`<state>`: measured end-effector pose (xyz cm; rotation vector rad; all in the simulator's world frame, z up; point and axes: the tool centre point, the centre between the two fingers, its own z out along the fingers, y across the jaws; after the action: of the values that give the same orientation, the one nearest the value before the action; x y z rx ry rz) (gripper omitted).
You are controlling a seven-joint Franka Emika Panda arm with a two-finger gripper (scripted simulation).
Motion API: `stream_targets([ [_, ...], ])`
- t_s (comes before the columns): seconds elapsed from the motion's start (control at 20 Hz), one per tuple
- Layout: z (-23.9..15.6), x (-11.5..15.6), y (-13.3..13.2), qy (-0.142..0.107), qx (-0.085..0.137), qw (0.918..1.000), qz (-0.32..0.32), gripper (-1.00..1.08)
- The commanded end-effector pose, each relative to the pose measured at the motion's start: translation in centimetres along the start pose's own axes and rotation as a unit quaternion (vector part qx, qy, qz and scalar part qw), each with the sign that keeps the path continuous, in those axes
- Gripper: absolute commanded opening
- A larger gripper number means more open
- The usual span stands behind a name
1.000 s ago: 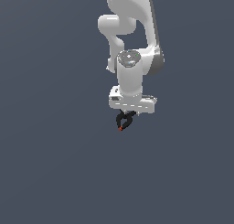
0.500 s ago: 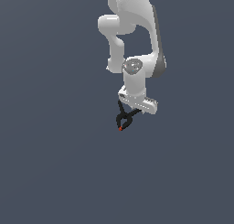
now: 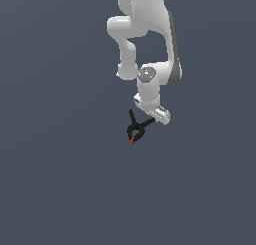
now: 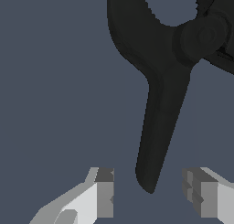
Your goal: Pick up the object and move it to a goal position.
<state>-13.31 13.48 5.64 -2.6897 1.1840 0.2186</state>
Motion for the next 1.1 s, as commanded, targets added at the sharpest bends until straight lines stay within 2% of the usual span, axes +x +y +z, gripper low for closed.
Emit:
stream_targets([
  [0.0, 0.4, -0.4, 0.4, -0.002, 0.000, 0.9998, 0.017, 0.28],
  [0.45, 1.0, -0.7, 0.6, -0.003, -0.001, 0.9996, 0.027, 0.28],
  [1.0, 3.4, -0.8, 0.8, -0.002, -0.001, 0.9996, 0.029, 0.28],
  [1.05, 3.4, -0.8, 0.8, -0.002, -0.001, 0.9996, 0.029, -1.00],
])
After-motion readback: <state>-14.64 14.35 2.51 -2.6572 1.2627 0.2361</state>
